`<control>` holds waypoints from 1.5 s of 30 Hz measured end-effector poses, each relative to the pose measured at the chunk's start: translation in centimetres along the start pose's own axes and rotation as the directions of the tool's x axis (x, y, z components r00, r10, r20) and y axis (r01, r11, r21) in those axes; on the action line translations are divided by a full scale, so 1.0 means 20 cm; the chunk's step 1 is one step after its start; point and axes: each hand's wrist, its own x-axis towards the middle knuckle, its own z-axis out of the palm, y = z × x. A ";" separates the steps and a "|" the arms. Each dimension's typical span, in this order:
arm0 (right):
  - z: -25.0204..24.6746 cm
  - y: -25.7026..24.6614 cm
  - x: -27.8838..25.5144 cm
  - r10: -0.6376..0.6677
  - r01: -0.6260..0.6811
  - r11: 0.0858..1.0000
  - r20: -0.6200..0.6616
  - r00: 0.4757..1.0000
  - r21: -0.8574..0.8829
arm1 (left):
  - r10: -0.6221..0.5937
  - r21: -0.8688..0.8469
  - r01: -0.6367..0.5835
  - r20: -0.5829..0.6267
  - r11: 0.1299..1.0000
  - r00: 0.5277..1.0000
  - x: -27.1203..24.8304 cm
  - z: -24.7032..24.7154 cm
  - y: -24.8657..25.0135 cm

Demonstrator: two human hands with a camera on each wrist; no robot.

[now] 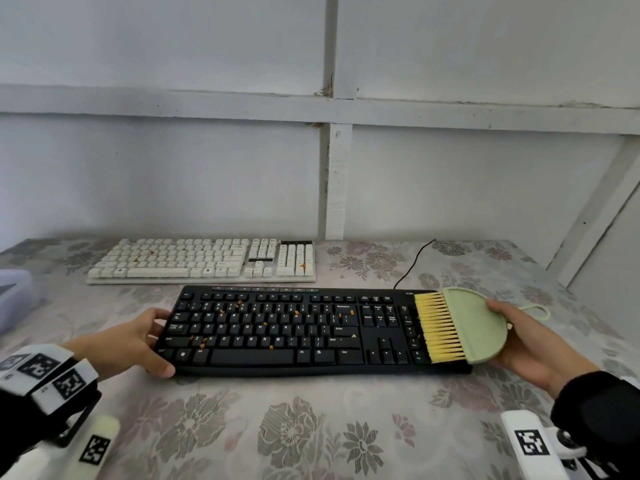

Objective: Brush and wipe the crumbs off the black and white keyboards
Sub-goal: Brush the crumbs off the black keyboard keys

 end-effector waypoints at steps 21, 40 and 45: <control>-0.03 -0.36 -0.14 -0.463 0.443 0.812 0.044 0.885 -0.381 | 0.150 0.051 -0.150 0.009 0.987 0.989 -0.02 0.02 -0.04; 0.02 -0.27 -0.26 -0.429 0.477 0.553 0.258 0.866 -0.683 | 0.111 0.110 -0.106 -0.038 0.988 0.993 0.03 0.00 -0.09; 0.07 -0.28 -0.21 -0.468 0.488 0.581 0.224 0.855 -0.652 | 0.094 0.094 -0.089 -0.051 0.992 0.994 0.04 0.00 -0.10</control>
